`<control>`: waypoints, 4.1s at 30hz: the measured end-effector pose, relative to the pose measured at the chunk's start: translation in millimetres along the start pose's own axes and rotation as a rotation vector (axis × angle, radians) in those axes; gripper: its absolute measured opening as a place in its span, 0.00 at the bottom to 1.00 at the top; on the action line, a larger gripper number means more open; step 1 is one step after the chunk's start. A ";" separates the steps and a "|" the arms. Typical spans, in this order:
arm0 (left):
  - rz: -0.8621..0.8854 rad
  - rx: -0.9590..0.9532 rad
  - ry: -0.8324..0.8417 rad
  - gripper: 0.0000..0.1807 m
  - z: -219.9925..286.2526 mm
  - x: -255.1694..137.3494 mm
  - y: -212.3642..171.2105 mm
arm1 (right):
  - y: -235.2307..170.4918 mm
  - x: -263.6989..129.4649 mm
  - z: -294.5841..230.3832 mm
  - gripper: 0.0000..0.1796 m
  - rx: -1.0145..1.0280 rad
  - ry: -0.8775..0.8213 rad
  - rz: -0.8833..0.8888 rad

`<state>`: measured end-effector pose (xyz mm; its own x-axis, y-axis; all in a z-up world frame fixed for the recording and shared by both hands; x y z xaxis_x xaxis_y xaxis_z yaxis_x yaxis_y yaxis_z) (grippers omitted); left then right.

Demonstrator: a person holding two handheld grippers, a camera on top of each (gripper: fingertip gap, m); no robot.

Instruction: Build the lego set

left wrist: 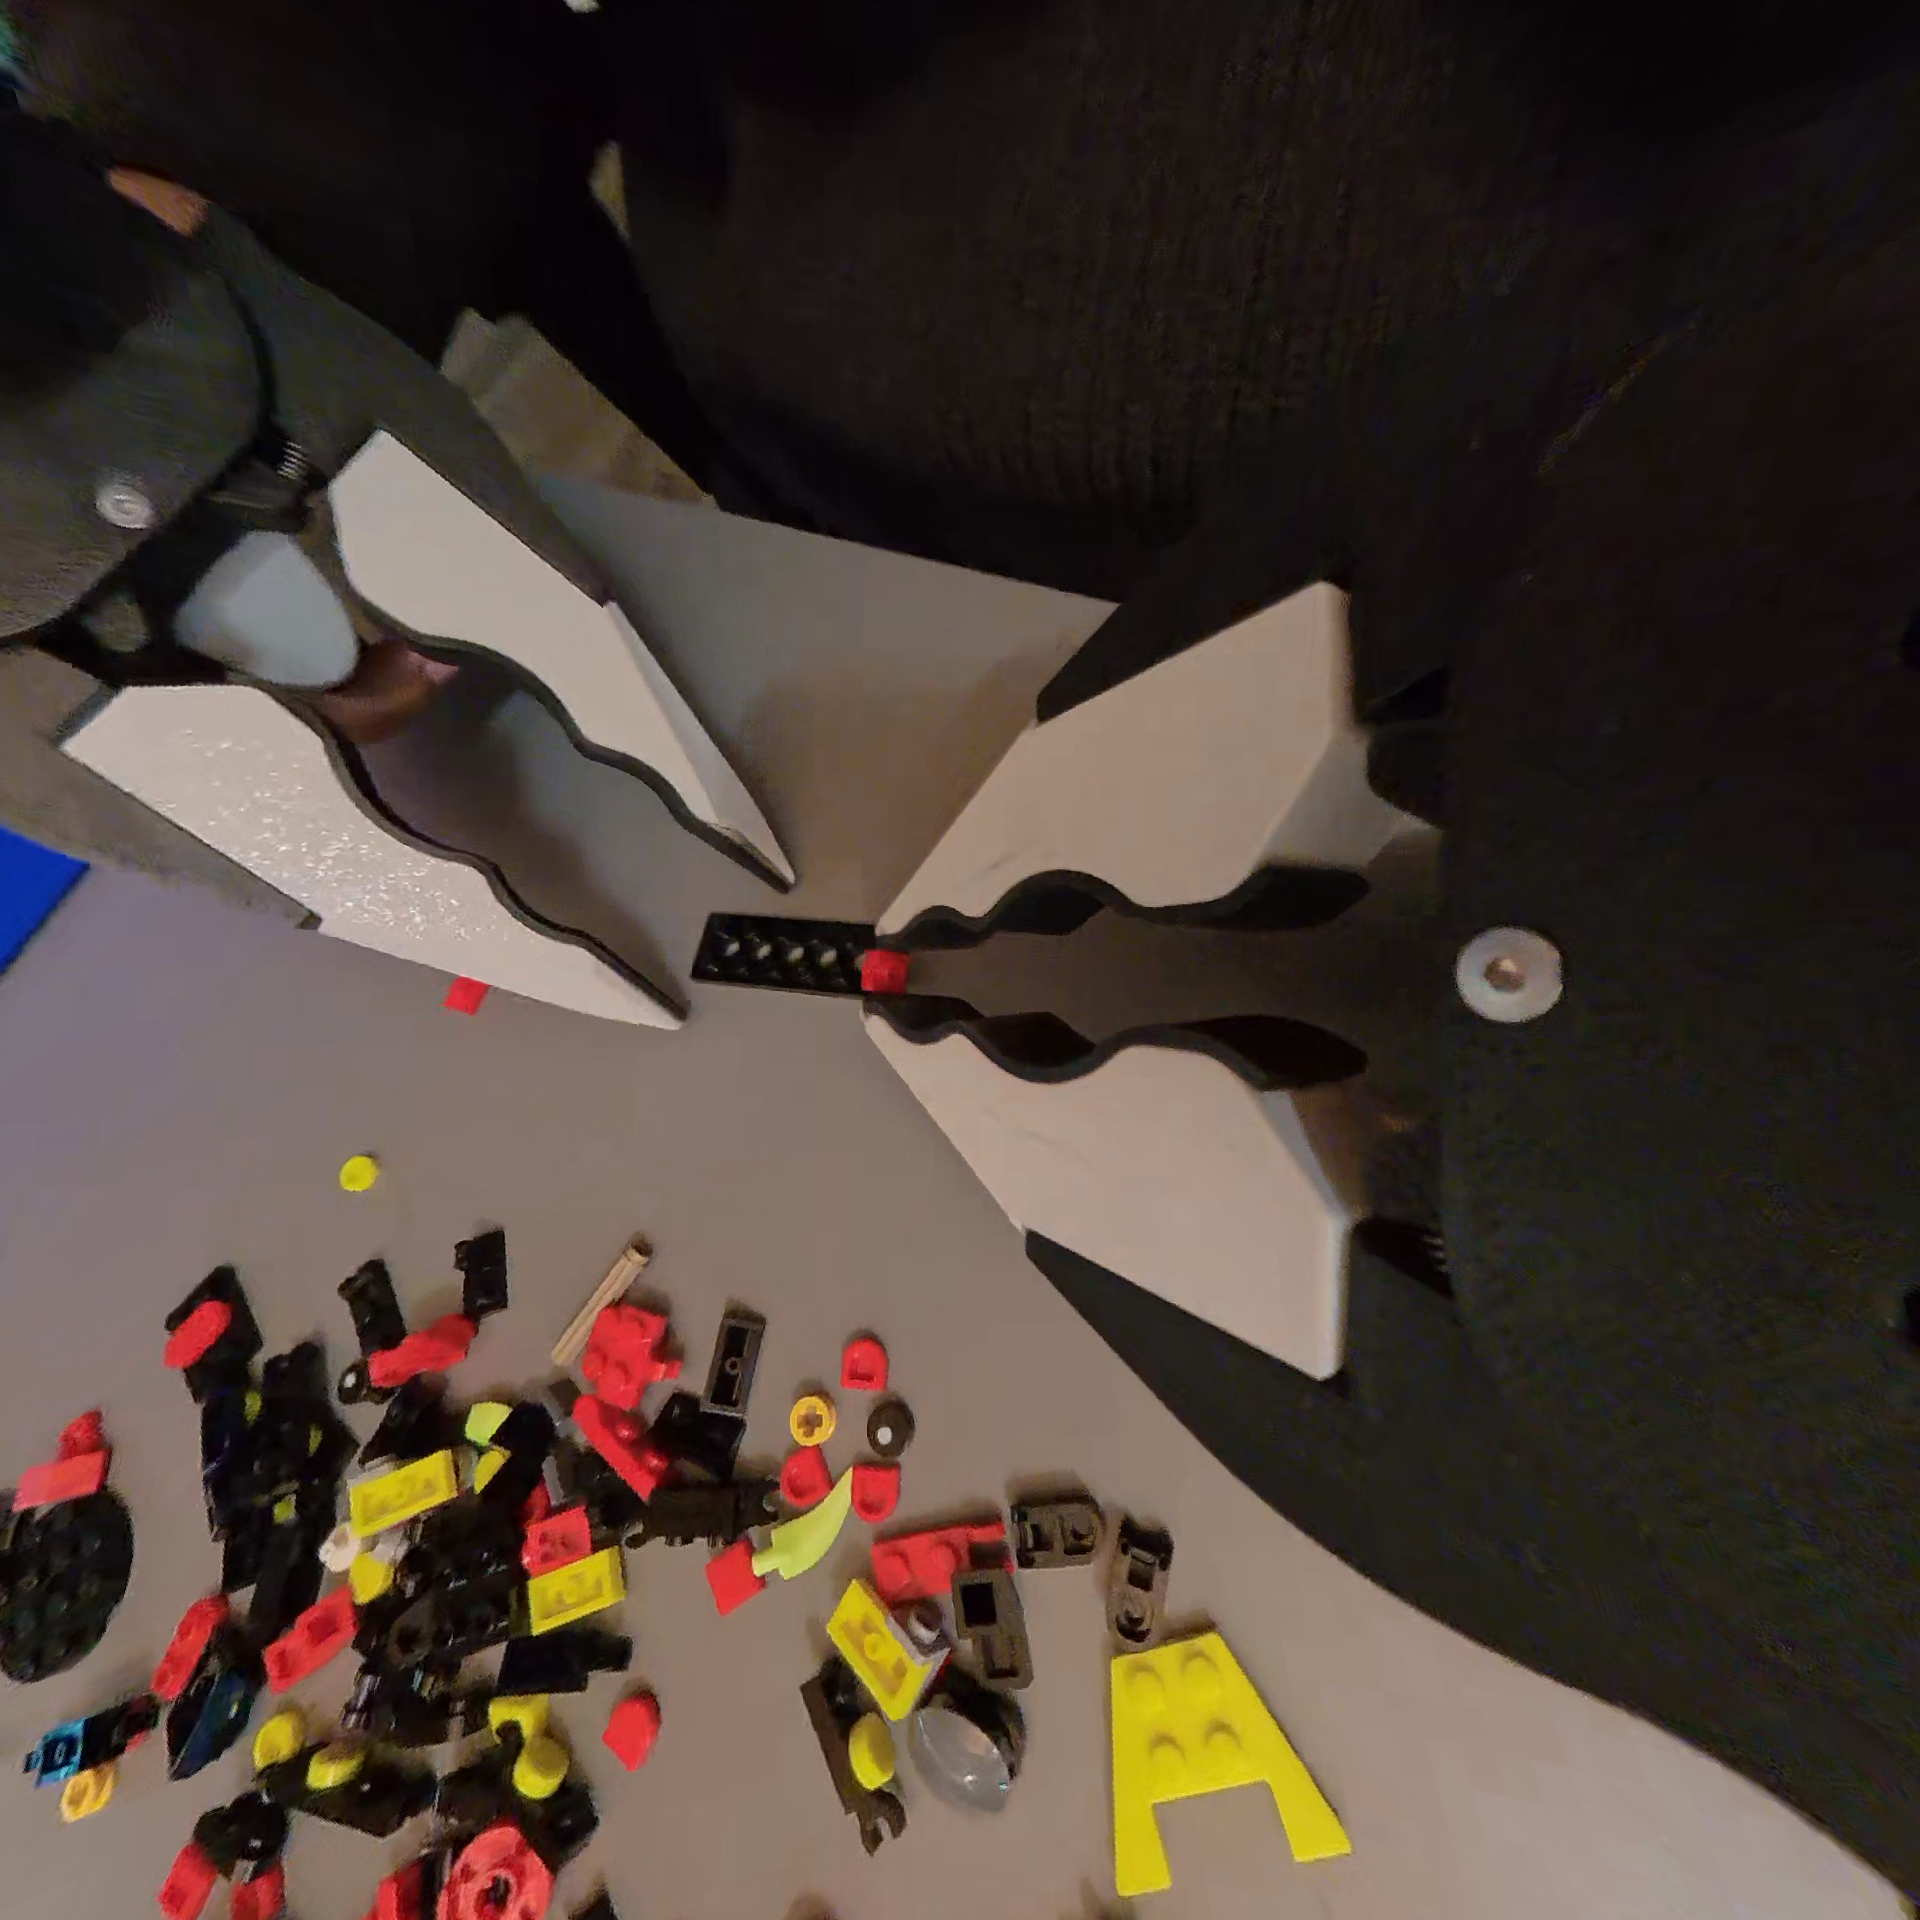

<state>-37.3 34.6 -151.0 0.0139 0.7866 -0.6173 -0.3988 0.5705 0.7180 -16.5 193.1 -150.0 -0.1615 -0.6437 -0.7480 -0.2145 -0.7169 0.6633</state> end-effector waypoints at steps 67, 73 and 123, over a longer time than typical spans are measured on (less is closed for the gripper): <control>-0.031 -0.039 -0.025 0.03 -1.3 8.9 -0.1 | 16.1 12.9 7.1 0.12 0.233 0.031 0.094; -0.032 -0.042 -0.021 0.03 -1.6 9.1 0.0 | 19.6 13.9 0.0 0.00 0.188 0.055 0.090; -0.043 -0.011 0.012 0.03 0.1 9.1 -1.0 | 30.6 16.4 -19.8 0.00 -0.001 -0.001 -0.049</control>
<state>-36.7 41.3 -157.3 0.0204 0.7588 -0.6510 -0.4081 0.6007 0.6875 -6.6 155.3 -141.6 -0.1523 -0.6078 -0.7793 -0.2215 -0.7475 0.6262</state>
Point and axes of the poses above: each gripper's, where its closed fingertips meet, x out along the fingers, y out of its top, z = x × y across the jaws, the point moved 9 cm from there along -x, back along the fingers, and after that the axes turned 3 degrees about y, right-handed, at the moved point
